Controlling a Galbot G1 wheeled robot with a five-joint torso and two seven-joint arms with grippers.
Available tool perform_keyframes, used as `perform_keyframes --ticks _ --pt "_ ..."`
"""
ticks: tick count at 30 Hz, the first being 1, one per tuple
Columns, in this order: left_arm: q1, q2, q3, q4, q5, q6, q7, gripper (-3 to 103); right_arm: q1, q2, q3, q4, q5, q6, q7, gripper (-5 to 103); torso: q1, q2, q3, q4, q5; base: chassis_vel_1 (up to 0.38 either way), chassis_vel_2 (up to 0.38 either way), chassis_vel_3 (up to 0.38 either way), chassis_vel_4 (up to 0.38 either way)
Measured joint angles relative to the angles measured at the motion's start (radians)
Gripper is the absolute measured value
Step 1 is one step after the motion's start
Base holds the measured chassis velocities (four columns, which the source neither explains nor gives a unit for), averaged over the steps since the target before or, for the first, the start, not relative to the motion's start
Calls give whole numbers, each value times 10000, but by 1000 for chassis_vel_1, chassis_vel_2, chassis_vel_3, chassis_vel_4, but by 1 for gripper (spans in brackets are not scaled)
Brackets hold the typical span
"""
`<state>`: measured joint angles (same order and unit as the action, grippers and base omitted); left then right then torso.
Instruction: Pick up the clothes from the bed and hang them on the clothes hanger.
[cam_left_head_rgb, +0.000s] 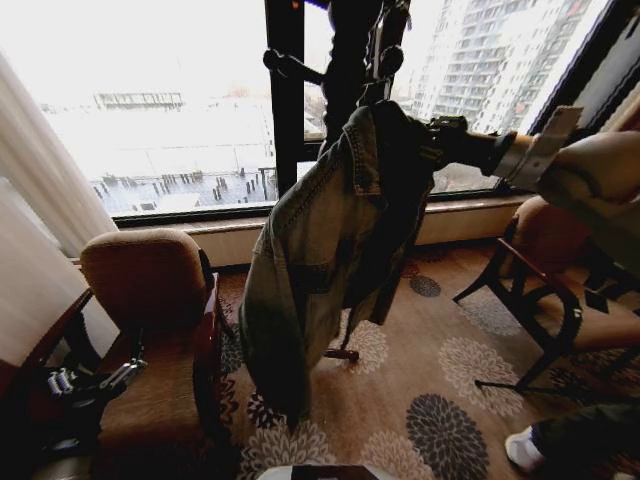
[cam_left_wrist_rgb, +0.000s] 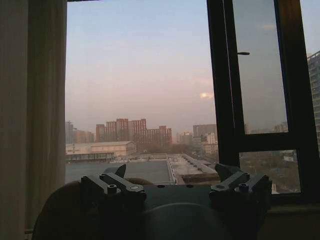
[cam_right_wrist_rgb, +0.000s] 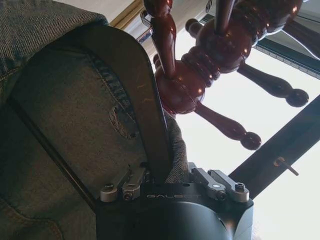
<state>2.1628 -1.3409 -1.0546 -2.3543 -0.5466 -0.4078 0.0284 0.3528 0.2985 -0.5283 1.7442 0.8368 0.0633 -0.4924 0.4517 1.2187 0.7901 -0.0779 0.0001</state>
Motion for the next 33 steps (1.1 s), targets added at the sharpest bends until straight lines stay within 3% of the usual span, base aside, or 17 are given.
perform_keyframes --ticks 12,33 --pt "0 0 0 1 0 0 0 100 -1290 -348 1124 272 -5 53 150 28 0 0 0 -2 -1 0 0 0 0" --pt "0 0 0 0 0 0 0 100 -2465 -597 1586 806 -75 120 679 28 0 0 -1 -2 0 0 0 0 0"
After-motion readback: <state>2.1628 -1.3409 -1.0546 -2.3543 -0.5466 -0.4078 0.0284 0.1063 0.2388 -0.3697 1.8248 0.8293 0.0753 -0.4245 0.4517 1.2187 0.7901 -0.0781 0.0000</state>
